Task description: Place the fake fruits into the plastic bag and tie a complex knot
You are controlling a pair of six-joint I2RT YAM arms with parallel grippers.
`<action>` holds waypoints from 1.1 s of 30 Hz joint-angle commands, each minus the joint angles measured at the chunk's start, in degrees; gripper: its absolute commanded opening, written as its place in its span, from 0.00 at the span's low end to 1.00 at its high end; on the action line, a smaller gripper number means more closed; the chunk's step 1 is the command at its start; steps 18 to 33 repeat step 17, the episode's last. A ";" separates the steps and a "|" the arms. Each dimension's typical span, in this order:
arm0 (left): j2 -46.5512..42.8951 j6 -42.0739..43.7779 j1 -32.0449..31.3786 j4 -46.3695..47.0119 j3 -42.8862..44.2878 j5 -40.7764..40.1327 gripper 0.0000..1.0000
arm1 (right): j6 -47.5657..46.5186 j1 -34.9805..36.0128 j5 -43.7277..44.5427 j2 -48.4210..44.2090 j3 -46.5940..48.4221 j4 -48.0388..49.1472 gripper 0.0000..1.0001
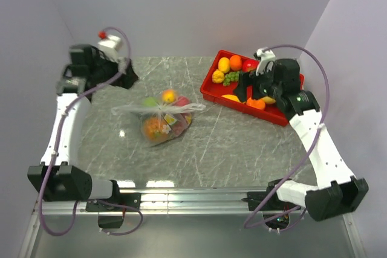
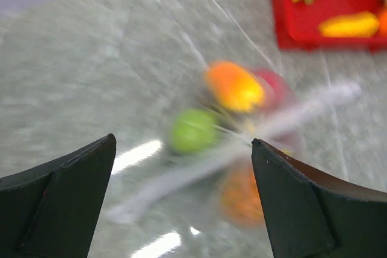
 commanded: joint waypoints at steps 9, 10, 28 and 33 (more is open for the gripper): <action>-10.91 -9.25 -21.59 7.99 -24.77 -7.99 0.99 | 1.18 -2.06 -7.99 -11.07 -18.40 -1.63 0.96; -10.91 -8.81 -21.68 7.47 -24.87 -7.71 0.99 | 0.83 -2.06 -8.52 -11.42 -19.45 -1.81 0.96; -11.62 -9.15 -22.47 7.11 -24.17 -10.34 1.00 | -0.05 -2.14 -8.52 -11.42 -20.78 -2.34 0.97; -11.62 -9.15 -22.47 7.11 -24.17 -10.34 1.00 | -0.05 -2.14 -8.52 -11.42 -20.78 -2.34 0.97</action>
